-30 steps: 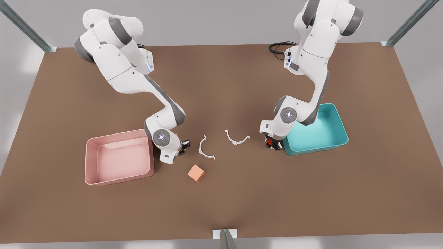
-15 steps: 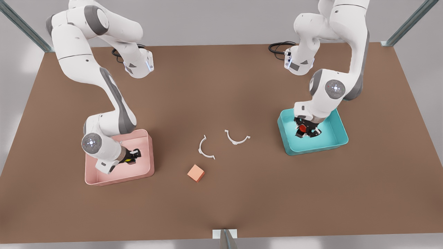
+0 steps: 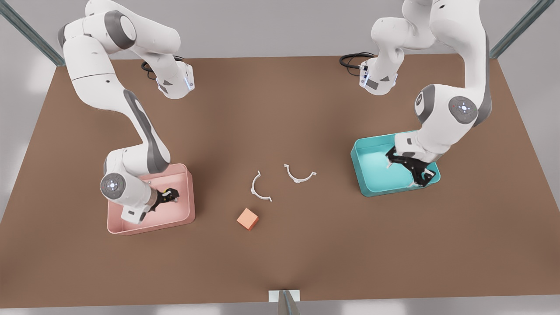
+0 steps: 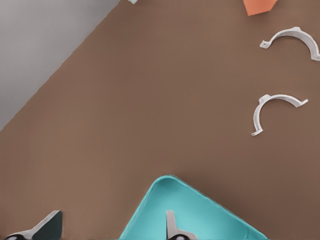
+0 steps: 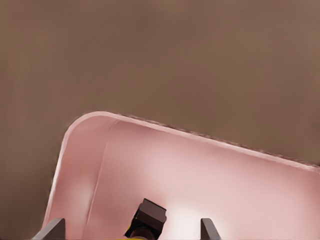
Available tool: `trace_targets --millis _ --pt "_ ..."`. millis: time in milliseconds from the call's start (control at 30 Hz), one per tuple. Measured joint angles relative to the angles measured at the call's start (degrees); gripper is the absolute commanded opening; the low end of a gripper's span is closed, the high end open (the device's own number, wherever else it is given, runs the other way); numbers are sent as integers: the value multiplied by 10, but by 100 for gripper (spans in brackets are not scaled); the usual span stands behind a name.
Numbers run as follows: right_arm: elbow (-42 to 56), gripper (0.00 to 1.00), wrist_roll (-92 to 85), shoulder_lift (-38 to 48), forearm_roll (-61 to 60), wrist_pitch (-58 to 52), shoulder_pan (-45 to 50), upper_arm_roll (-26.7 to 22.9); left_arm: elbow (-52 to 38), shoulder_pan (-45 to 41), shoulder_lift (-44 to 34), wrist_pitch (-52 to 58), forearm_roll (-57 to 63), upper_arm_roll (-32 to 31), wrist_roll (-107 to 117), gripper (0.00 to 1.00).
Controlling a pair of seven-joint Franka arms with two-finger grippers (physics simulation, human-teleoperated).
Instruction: Place the red button in the blue storage box with the left arm, and place the yellow button in the pink storage box with the right arm
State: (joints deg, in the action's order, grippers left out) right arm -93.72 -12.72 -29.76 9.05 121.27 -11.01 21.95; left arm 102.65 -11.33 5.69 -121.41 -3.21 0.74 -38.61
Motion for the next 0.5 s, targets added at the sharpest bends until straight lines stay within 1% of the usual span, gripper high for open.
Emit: trace_targets --millis 67,133,200,267,367,500 --pt "41 100 10 81 -3 -38 10 9 -118 12 27 53 20 12 55 100" --pt "56 100 26 163 -24 -86 40 -39 -185 33 37 106 24 18 106 100" --pt "48 100 39 218 -38 -134 64 -83 -222 43 40 157 21 23 151 100" --pt "60 100 52 217 -46 -179 85 -106 -231 51 43 195 18 22 190 100" --pt "83 100 69 207 -53 -228 94 -115 -235 52 44 233 15 21 240 100" --pt "102 100 87 199 -57 -260 92 -118 -236 46 44 265 12 17 294 100"
